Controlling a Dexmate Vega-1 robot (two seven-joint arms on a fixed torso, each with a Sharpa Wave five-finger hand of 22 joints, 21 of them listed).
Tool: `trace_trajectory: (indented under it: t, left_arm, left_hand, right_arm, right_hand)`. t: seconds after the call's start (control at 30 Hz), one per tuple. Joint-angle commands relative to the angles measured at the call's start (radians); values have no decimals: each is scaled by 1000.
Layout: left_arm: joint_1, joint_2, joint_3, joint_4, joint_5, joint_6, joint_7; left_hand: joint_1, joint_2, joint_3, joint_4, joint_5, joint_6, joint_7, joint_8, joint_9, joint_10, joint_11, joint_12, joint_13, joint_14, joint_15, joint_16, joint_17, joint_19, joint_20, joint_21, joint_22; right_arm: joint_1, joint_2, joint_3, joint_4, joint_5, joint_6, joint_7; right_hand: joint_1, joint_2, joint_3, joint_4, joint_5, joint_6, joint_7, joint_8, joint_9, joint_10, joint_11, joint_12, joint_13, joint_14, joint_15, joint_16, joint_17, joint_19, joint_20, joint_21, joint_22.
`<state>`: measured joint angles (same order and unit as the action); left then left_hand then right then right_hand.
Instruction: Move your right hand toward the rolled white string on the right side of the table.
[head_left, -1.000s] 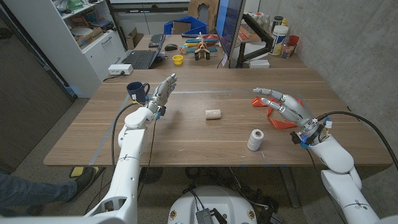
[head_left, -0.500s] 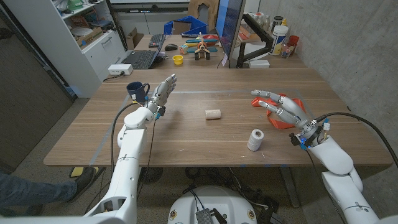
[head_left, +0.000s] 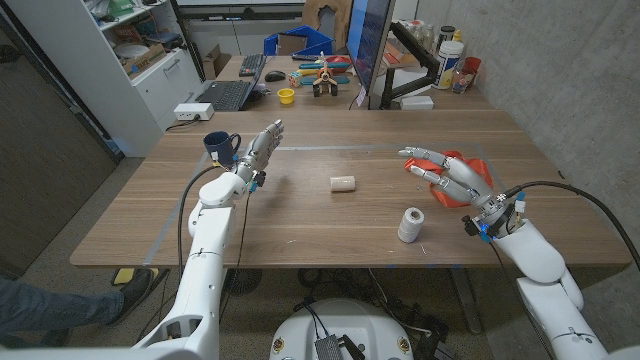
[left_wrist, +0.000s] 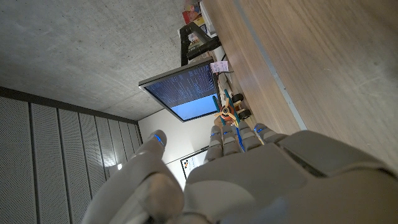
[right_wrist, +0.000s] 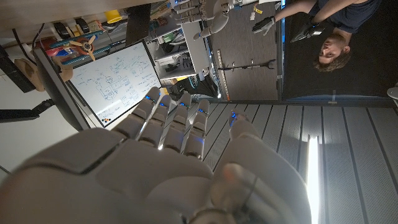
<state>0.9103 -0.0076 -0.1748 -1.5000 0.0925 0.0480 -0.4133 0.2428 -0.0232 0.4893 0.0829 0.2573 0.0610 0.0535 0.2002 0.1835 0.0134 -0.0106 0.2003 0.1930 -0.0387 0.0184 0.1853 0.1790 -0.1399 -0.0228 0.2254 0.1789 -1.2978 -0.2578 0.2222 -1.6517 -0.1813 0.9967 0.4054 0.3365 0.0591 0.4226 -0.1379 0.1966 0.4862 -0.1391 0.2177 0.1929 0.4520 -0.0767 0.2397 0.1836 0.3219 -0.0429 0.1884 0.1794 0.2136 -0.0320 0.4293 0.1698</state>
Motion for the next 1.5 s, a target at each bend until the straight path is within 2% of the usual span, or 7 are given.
trace_trajectory:
  t: [0.03, 0.33, 0.53, 1.07, 1.13, 1.17, 1.5]
  left_arm:
    - [-7, 3, 3, 17, 4, -5, -6]
    - [-11, 1, 5, 24, 7, -6, -7]
    - [-10, 2, 8, 18, 12, -3, -8]
    - [-1, 2, 6, -10, 16, 7, -4]
    - [0, 2, 5, -11, 15, 7, -4]
    - [1, 2, 5, -12, 15, 8, -4]
    - [-1, 2, 5, -5, 12, 3, -5]
  left_hand:
    - [4, 6, -5, -1, -4, 4, 5, 0, 5, -3, -6, 4, 3, -8, -3, 1, 4, -6, 1, -2, 3]
    - [4, 7, -6, -1, -4, 5, 6, 0, 6, -6, -4, 3, 3, -10, -2, 0, 4, -8, 0, -4, 3]
    - [4, 7, -7, 0, -5, 4, 7, 0, 6, -6, -7, 3, 3, -11, -2, 0, 4, -9, 0, -5, 3]
    - [5, 9, -10, 0, -5, 9, 7, 1, 6, -6, -6, 4, 3, -11, -2, 1, 4, -10, 1, -7, 4]
    - [5, 9, -10, 0, -5, 9, 8, 1, 6, -5, -4, 4, 3, -11, -2, 1, 4, -9, 2, -7, 4]
    - [5, 9, -10, -1, -5, 9, 8, 1, 6, -6, -8, 4, 3, -11, -1, 1, 4, -9, 2, -7, 4]
    - [6, 10, -12, -1, -5, 12, 8, 2, 6, -8, -8, 3, 3, -11, -3, 1, 4, -10, 3, -9, 4]
  right_arm:
    - [-6, 18, 16, -17, -91, 12, -37]
    - [-21, 27, 30, -35, -132, 15, -57]
    - [-27, 32, 37, -38, -156, 25, -71]
    - [-43, 44, 45, -50, -191, 36, -89]
    - [-44, 44, 45, -51, -195, 37, -90]
    - [-45, 45, 45, -51, -197, 38, -92]
    - [-56, 56, 50, -58, -227, 44, -105]
  right_hand:
    - [11, -2, 4, -7, 4, 10, -2, -6, 6, 10, -1, -1, 4, 1, -42, 0, 1, 5, 0, -2, 3]
    - [12, -3, 6, -8, 4, 14, -4, -6, 6, 11, -3, -2, 4, 0, -40, -1, 1, 4, 1, -8, 3]
    - [14, -4, 8, -9, 4, 19, -7, -5, 6, 13, -2, -3, 4, 3, -60, 0, 0, 3, 2, -14, 3]
    - [17, -7, 12, -10, 5, 32, -9, -3, 6, 29, -1, 0, 3, 18, -65, 3, -1, 5, 1, -26, 4]
    - [18, -7, 13, -10, 5, 38, -9, -2, 6, 34, 7, 1, 3, 21, -68, 3, -1, 7, 0, -29, 4]
    - [18, -7, 14, -10, 5, 39, -9, -2, 6, 34, 1, 0, 3, 21, -64, 3, -1, 8, 1, -31, 4]
    - [20, -7, 17, -10, 5, 42, -11, -3, 6, 36, 2, -1, 2, 27, -70, 3, -2, 14, 0, -36, 4]
